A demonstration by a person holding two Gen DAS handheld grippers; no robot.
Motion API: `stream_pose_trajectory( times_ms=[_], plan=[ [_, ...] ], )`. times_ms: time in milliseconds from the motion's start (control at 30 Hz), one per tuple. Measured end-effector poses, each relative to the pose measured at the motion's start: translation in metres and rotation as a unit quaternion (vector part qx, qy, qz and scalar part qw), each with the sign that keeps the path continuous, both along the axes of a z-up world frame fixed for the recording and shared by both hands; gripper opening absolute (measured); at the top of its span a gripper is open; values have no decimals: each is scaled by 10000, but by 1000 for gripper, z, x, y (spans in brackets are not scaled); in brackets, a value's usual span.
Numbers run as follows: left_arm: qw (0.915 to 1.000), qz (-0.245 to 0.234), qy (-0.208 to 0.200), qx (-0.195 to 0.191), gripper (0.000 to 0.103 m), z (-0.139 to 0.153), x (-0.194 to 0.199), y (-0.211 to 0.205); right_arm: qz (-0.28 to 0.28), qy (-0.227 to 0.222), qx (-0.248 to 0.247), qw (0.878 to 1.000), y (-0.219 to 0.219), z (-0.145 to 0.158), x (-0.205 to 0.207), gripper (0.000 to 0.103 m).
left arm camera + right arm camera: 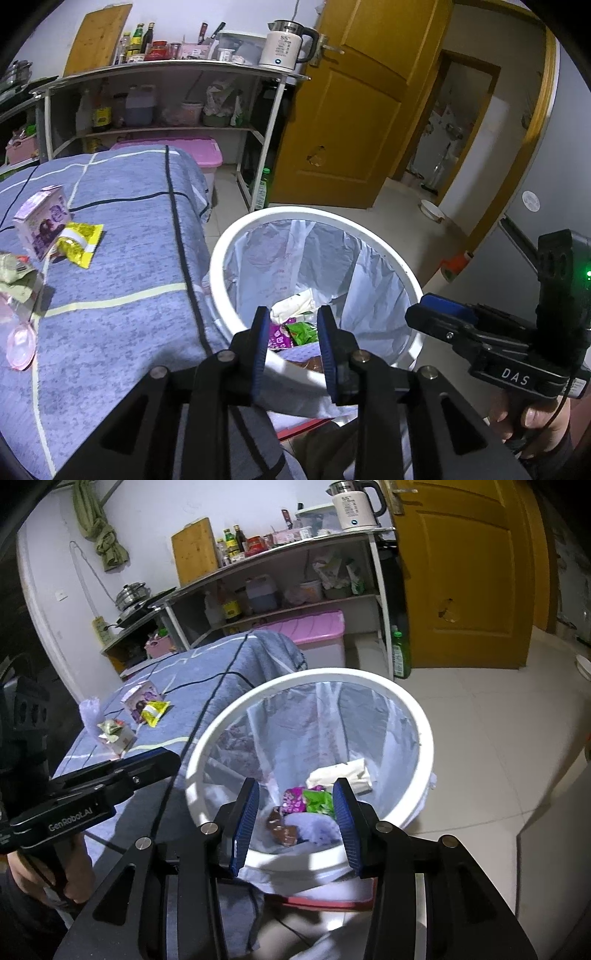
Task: Collect trash
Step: 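Move the left gripper to the clear plastic cup and close on it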
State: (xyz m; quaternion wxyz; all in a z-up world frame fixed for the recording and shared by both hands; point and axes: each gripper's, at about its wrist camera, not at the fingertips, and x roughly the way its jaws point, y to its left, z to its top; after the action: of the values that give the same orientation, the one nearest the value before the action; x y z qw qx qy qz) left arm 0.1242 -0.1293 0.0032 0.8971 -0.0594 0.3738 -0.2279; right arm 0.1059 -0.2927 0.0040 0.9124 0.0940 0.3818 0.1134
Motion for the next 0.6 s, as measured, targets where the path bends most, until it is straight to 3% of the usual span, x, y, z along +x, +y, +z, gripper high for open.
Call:
stream_pose_trajectory(
  times_ms=[600],
  plan=[
    [9951, 986, -16, 82, 27, -3, -33, 81, 802, -78, 117, 9967, 70, 5, -6, 43]
  ],
)
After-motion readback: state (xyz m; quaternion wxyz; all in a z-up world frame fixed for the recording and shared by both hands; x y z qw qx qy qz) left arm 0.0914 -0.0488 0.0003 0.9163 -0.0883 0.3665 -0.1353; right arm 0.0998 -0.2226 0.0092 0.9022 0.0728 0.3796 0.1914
